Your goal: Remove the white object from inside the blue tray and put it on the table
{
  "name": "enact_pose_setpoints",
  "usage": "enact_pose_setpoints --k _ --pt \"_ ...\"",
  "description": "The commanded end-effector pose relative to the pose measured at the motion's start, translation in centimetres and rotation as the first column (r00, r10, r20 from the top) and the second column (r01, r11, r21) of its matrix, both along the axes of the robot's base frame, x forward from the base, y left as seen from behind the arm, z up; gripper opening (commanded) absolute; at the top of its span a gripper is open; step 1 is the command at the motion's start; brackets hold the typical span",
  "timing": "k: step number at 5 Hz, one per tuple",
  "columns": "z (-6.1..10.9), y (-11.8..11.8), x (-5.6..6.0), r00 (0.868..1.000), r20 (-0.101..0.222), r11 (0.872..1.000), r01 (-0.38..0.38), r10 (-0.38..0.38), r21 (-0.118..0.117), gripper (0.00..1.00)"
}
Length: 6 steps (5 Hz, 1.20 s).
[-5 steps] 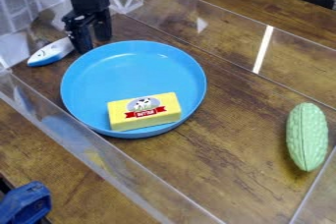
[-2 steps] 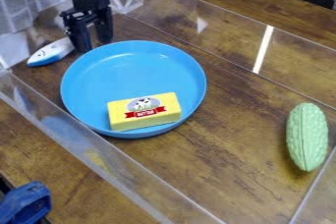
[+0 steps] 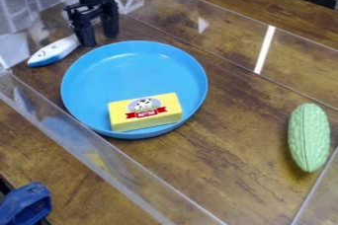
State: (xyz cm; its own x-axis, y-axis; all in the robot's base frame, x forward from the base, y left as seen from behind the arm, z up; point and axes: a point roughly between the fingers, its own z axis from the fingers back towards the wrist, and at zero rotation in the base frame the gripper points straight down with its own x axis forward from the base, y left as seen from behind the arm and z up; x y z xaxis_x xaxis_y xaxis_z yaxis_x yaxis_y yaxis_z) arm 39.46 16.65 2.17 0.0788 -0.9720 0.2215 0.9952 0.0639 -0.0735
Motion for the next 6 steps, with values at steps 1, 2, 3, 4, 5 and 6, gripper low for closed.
enact_pose_setpoints --k 1,2,3,4,5,6 --pt "1.3 0.6 0.8 1.0 0.013 1.0 0.016 -0.016 0.007 1.0" --pt "1.7 0.7 0.4 1.0 0.02 1.0 0.02 -0.02 0.007 1.0" --pt "1.9 0.7 -0.1 0.999 0.026 1.0 0.024 -0.024 0.007 1.0" --pt "2.2 0.8 -0.5 0.999 0.031 1.0 0.027 -0.028 0.007 1.0" --pt "1.9 1.6 -0.8 0.999 0.037 1.0 -0.017 0.017 0.007 1.0" --pt "1.5 2.4 -1.1 0.997 0.043 0.998 -0.06 0.06 0.006 1.0"
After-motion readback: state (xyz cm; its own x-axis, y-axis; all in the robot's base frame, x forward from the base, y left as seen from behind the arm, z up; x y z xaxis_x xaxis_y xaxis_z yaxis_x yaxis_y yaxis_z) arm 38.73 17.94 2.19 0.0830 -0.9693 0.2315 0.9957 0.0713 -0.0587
